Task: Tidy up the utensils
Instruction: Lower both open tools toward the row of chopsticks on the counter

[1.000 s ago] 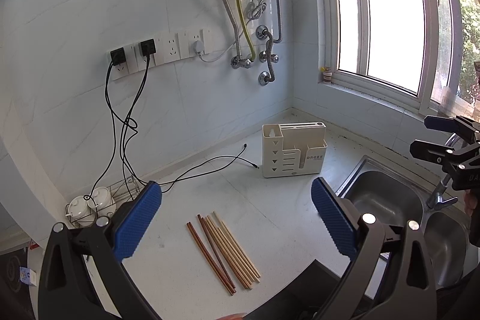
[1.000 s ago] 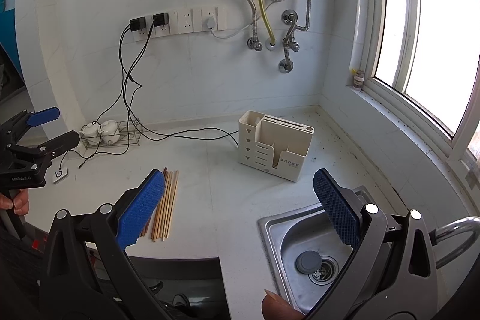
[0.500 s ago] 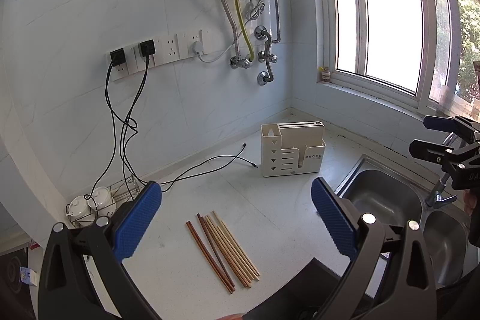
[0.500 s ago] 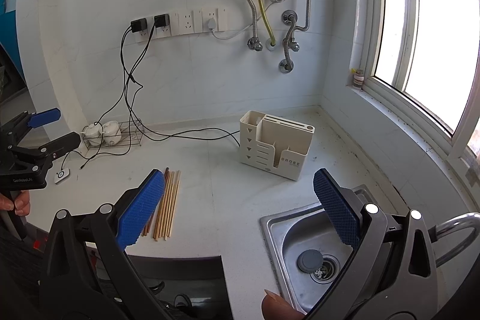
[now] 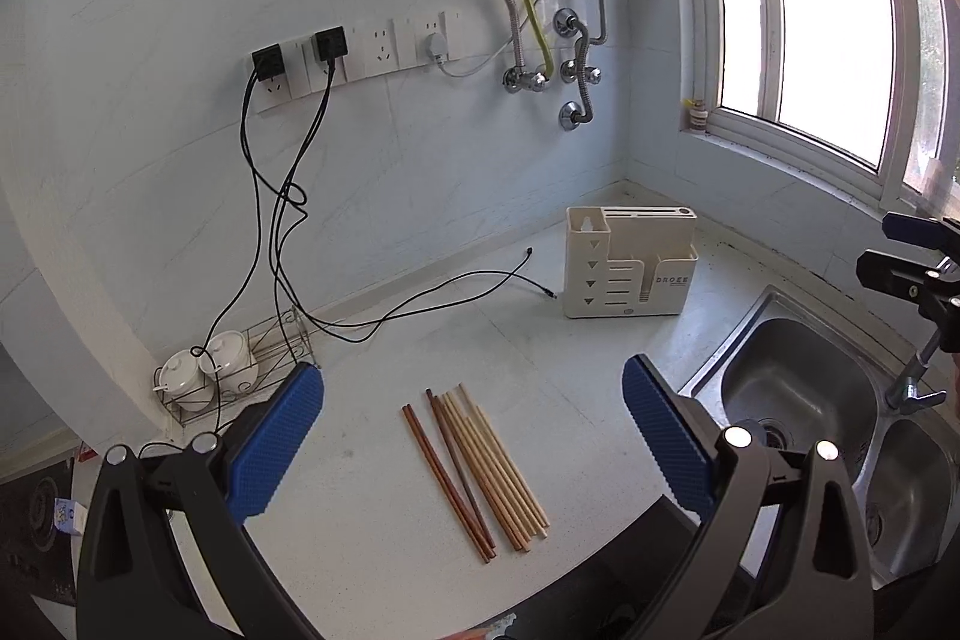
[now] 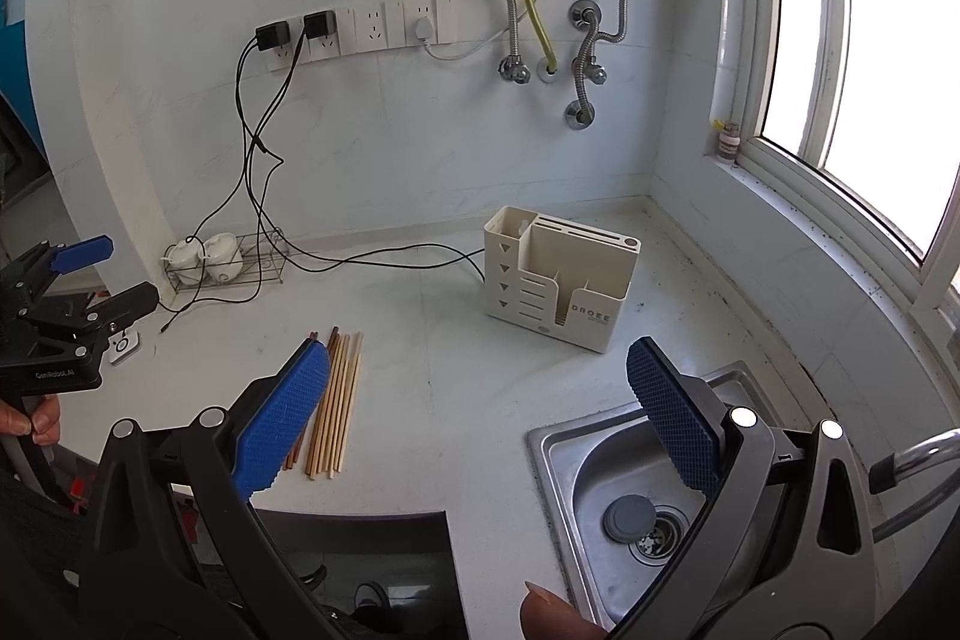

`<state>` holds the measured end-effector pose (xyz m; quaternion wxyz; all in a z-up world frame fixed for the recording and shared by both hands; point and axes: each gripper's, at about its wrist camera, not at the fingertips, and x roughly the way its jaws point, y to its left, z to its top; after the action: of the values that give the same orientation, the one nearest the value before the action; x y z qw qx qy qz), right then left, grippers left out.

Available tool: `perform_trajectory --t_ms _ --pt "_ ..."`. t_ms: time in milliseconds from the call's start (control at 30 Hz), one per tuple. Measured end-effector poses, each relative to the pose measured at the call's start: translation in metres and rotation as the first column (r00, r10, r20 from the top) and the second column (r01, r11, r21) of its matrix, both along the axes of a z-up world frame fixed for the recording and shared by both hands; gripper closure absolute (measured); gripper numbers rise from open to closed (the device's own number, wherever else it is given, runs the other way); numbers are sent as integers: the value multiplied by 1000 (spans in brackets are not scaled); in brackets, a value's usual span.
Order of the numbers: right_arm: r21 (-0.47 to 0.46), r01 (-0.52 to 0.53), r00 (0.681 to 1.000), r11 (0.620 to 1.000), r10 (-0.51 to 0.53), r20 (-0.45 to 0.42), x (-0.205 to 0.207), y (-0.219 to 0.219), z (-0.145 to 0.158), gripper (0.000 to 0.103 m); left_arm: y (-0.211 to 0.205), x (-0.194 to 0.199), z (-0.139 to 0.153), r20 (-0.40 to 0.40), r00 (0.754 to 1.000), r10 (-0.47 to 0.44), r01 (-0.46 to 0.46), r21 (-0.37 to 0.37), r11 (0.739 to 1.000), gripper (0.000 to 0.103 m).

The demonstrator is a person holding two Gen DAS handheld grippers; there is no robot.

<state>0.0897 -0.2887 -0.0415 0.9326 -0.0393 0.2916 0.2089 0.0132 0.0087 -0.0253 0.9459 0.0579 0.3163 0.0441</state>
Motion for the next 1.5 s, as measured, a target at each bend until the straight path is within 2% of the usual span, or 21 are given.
perform_trajectory --t_ms 100,233,367,467,633,767,833,967,1100,1167,1267,1367,1500 --pt "-1 -16 1000 1000 16 -15 18 8 -12 8 16 11 -19 -61 995 82 -83 -18 996 5" --pt "12 -39 997 999 39 -64 46 21 -35 8 36 24 -46 -132 982 137 -147 -66 987 5" --pt "-4 -72 992 997 71 -100 73 45 -61 8 48 34 -77 -184 962 203 -215 -47 976 5" --pt "-44 -104 987 994 97 -130 88 71 -82 8 60 41 -101 -238 943 233 -255 -64 965 5" --pt "-67 -140 972 988 124 -197 101 117 -111 8 86 52 -135 -305 922 241 -282 -101 954 5" --pt "-52 -80 960 995 63 -274 113 142 -128 8 112 72 -166 -392 894 216 -295 -153 943 5" --pt "-50 -63 946 997 44 -320 121 155 -139 8 120 83 -182 -422 890 174 -274 -189 943 5" --pt "-90 -25 930 996 -10 -369 133 182 -160 8 127 103 -208 -439 890 124 -237 -213 948 5" --pt "-89 -2 894 996 -38 -446 145 200 -178 9 134 118 -224 -456 885 99 -229 -241 943 5" --pt "-98 -6 879 995 -41 -476 151 206 -185 10 137 127 -231 -473 875 106 -251 -256 934 5" --pt "-131 -39 874 991 -30 -486 158 214 -195 14 139 138 -244 -505 857 102 -268 -267 926 5" --pt "-130 -76 862 989 0 -507 167 217 -205 16 139 148 -256 -544 829 131 -301 -236 924 5" --pt "-129 -103 855 986 21 -518 176 214 -217 16 150 154 -270 -591 791 158 -364 -247 898 5"
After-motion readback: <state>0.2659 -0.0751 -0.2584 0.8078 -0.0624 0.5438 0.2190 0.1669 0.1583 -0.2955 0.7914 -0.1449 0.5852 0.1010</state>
